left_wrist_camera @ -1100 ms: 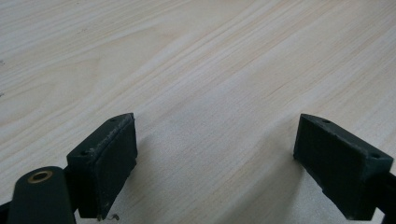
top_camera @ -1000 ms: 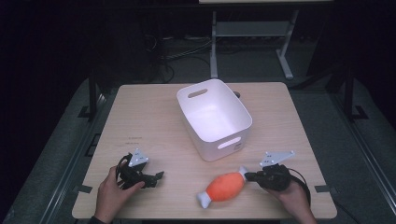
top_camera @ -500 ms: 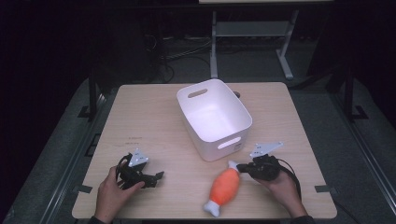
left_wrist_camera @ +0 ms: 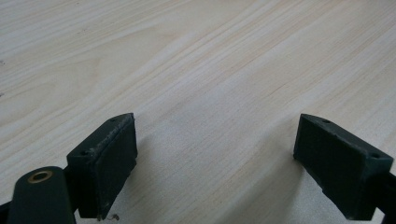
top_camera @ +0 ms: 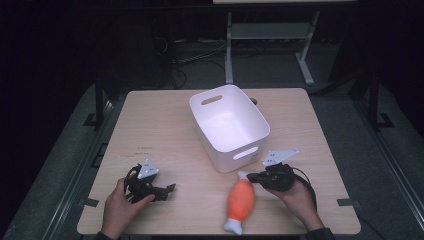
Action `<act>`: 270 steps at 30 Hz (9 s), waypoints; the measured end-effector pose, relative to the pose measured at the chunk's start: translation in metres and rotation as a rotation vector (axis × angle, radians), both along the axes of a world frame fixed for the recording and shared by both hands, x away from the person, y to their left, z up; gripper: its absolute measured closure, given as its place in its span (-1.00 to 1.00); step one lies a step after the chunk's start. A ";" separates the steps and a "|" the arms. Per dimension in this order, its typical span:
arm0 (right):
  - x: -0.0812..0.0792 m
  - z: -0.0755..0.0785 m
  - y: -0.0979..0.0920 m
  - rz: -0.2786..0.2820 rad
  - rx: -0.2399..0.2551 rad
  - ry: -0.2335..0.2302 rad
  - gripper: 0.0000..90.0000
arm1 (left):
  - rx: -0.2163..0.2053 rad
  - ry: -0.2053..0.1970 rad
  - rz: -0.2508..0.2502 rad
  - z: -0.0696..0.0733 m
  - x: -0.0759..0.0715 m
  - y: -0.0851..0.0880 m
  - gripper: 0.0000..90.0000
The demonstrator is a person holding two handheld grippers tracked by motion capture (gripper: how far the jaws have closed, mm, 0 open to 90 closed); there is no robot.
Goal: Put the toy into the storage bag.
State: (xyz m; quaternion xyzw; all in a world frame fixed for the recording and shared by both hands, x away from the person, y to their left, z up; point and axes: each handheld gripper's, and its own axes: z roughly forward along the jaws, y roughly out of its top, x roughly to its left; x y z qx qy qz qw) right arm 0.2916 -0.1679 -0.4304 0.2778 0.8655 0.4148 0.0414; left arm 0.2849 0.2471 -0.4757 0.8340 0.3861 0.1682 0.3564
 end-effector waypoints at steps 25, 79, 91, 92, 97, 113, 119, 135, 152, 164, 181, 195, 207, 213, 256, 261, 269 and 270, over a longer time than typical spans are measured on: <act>-0.069 -0.002 0.078 0.272 -0.030 0.039 0.99 | 0.001 0.000 0.000 0.000 0.000 0.000 -0.72; -0.072 0.005 -0.031 0.011 -0.046 0.030 0.99 | 0.002 0.000 -0.001 0.000 0.000 0.000 -0.72; -0.058 0.017 -0.027 -0.002 -0.071 0.012 0.21 | 0.001 0.001 0.000 0.000 0.000 0.000 -0.72; -0.055 0.018 -0.026 -0.006 -0.076 0.016 0.09 | 0.001 0.001 0.000 0.000 0.000 0.000 -0.72; -0.047 0.018 -0.017 -0.010 -0.111 0.012 -0.55 | 0.005 0.001 -0.002 0.000 0.000 0.000 -0.72; -0.028 -0.003 0.022 0.110 -0.250 0.017 -0.85 | 0.001 0.001 0.000 0.000 0.000 0.000 -0.72; -0.026 -0.009 0.027 0.132 -0.278 0.020 -0.86 | 0.002 0.001 0.000 0.000 0.000 0.000 -0.72; -0.024 -0.025 0.031 0.132 -0.328 0.023 -0.66 | 0.000 0.000 0.000 0.000 0.000 0.000 -0.72; -0.026 -0.019 0.024 0.138 -0.301 0.026 -0.34 | 0.001 0.001 0.000 0.000 0.000 0.000 -0.72; -0.028 -0.009 0.003 0.087 -0.283 0.019 -0.37 | 0.001 0.001 0.000 0.000 0.000 0.000 -0.72; -0.027 0.004 -0.038 -0.032 -0.243 0.014 -0.37 | 0.002 0.001 0.000 0.000 0.000 0.000 -0.72; -0.021 0.015 -0.068 -0.117 -0.226 -0.001 -0.37 | 0.001 0.001 0.000 0.000 0.000 0.000 -0.72; -0.016 0.031 -0.090 -0.178 -0.200 -0.026 -0.38 | 0.004 0.001 -0.002 0.000 0.000 0.000 -0.72; -0.015 0.041 -0.099 -0.197 -0.178 -0.043 -0.37 | 0.001 0.001 0.000 0.000 0.000 0.000 -0.72; 0.030 0.111 -0.086 -0.275 -0.135 -0.069 -0.40 | 0.001 0.003 0.000 0.000 0.000 0.000 -0.72; 0.037 0.115 -0.079 -0.270 -0.142 -0.071 -0.40 | 0.002 0.003 0.000 0.000 0.000 0.000 -0.72; 0.048 0.120 -0.066 -0.259 -0.143 -0.065 -0.40 | 0.001 0.003 0.000 0.000 0.000 0.000 -0.72; 0.050 0.122 -0.063 -0.256 -0.143 -0.064 -0.40 | 0.001 0.003 0.000 0.000 0.000 0.000 -0.72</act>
